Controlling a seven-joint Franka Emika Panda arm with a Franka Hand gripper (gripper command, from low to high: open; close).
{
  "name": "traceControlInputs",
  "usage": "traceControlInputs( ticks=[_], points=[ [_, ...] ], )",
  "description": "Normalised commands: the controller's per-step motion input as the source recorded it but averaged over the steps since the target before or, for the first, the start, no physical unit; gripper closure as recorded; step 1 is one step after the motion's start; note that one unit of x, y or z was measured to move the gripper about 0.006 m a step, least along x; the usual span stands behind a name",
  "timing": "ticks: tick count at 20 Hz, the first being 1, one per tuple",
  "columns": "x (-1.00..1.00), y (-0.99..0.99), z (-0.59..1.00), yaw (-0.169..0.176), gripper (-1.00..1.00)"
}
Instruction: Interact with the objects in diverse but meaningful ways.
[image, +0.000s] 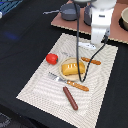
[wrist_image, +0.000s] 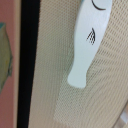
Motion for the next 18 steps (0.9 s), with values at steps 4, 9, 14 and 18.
traceControlInputs(
  ticks=[4,9,14,18],
  points=[
    [-0.07,-0.13,0.69,-0.001,-1.0],
    [0.02,-0.47,0.21,0.0,-1.0],
    [0.11,-0.69,0.04,-0.004,-1.0],
    [0.07,-0.78,0.0,-0.013,-1.0]
  ],
)
